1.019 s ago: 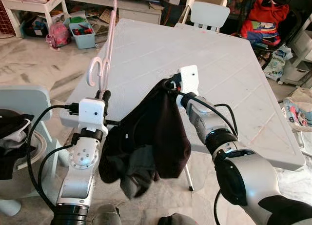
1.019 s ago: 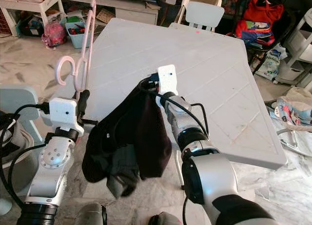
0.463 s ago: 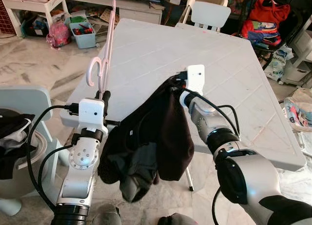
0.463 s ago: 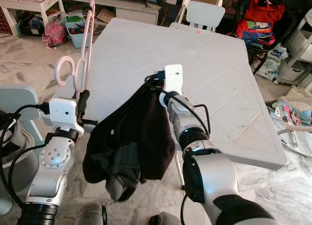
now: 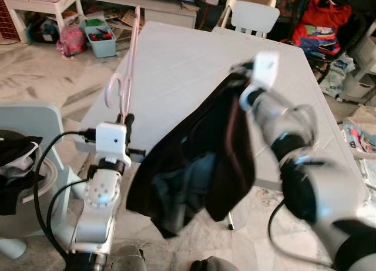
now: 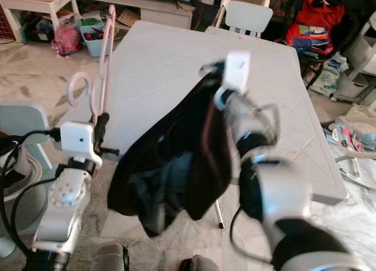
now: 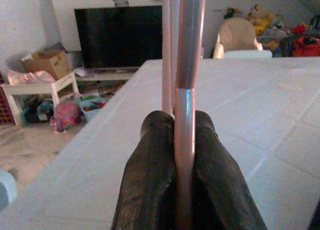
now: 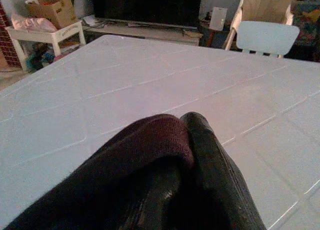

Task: Hang hanger

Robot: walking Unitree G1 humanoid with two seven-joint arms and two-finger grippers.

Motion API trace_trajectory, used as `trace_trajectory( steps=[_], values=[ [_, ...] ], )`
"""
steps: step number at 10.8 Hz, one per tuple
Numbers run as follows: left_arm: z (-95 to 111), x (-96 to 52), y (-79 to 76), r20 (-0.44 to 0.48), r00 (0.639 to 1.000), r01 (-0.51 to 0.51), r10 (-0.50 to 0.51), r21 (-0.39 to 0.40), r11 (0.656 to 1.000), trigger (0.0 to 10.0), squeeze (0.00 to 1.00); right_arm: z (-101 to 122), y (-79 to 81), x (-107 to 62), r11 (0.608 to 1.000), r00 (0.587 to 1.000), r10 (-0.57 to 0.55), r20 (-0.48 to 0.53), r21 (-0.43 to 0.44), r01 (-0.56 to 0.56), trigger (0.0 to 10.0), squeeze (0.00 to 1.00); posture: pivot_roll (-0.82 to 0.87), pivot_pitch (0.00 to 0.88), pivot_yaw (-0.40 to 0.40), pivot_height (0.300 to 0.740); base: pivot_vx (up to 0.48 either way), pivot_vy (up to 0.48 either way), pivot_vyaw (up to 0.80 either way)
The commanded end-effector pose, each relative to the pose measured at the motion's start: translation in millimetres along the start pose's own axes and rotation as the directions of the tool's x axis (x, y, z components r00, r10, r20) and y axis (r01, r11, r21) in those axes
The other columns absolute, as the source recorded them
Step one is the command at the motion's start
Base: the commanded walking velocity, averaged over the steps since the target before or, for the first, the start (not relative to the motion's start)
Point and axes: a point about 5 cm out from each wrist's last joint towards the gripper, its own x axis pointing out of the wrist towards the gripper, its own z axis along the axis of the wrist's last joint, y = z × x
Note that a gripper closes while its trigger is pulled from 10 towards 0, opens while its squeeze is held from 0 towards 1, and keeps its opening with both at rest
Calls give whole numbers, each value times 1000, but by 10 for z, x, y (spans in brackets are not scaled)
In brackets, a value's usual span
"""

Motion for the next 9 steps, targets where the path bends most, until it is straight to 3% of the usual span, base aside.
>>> trace_trajectory(
  steps=[1,3,5,6,7,8,9],
  values=[
    [-9,-48,-71,-16,1000,25,-25,-9,1000,10000,0,347,-127,24,999,997,-38,66,-35,40,0,0,73,73,-157,740,0,0,0],
    [-60,-196,-107,-57,998,18,-20,-26,999,10000,0,901,-72,60,998,988,-24,156,-50,32,0,0,88,110,-193,740,0,0,0],
    [-80,-358,-198,-92,996,7,-12,-52,999,10000,0,1506,248,45,999,947,52,316,-1,-54,0,0,102,151,-237,740,0,0,0],
    [-72,-409,-238,-97,995,5,-11,-58,998,10000,0,1657,327,22,996,929,73,362,13,-83,0,0,109,160,-250,740,0,0,0],
    [-50,-468,-280,-104,995,-8,1,-67,998,10000,0,2045,501,-75,986,867,108,487,58,-156,0,0,125,173,-270,740,0,0,0],
    [-8,-535,-292,-101,994,-37,31,-63,997,10000,0,2487,624,-247,959,774,120,622,130,-253,0,0,142,192,-296,740,0,0,0],
    [18,-598,-302,-104,993,-60,53,-59,996,10000,0,2703,671,-355,952,722,122,681,127,-280,0,0,141,208,-311,740,0,0,0]
  ],
)
